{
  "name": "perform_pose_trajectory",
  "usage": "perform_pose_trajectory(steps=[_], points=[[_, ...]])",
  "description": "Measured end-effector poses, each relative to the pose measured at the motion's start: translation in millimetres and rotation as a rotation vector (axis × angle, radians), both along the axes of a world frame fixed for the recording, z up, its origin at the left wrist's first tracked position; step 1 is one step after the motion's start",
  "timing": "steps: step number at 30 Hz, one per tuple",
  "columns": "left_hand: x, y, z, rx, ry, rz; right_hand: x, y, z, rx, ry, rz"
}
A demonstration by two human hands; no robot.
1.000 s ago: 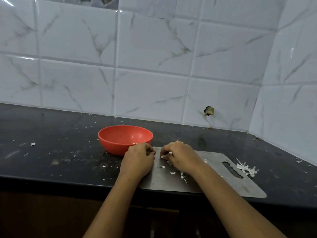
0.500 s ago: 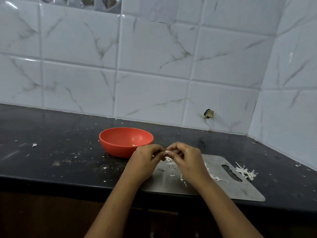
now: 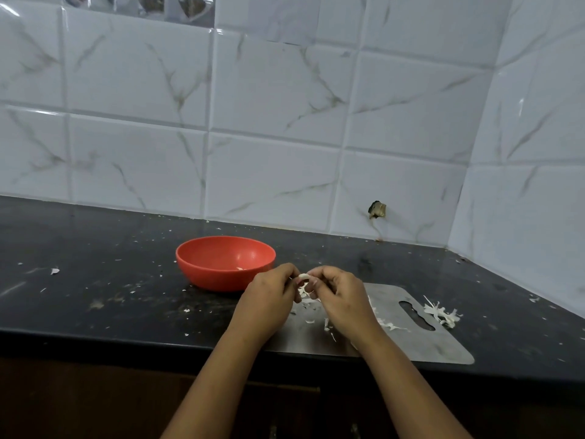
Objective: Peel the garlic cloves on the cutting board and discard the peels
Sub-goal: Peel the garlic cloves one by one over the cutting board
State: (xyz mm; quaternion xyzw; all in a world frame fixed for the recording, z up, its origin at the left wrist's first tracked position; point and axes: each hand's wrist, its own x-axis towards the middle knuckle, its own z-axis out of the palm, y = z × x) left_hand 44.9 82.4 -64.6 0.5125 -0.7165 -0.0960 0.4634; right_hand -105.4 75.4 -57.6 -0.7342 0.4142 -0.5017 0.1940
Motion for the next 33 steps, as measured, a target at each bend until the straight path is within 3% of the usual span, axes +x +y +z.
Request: perform_pose_trajectory(steps=[6,12,18,27,33], points=[[-3.3,4.2,-2.1,-0.024,-0.135,0.055,2.7,4.1,-0.6,-0.043,0.136,-0.028],[-0.4,5.0,-1.8,-0.043,-0.084,0.038,3.2,4.0,-1.2,-0.031,0.293,-0.072],[-0.1,5.6,-0.4,-0.018,-0.092,0.019,3.2,4.0,-1.9,-0.103,0.298,-0.100],[5.8,4.8,3.4,0.249,0.239,-0.155,6.4,6.9,-4.1,-0.217,0.463,-0.133],[9.8,8.1,10.6,0.437,0.363,-0.308,9.8,11.5,-2.1,-0.271,0.566,-0.113]])
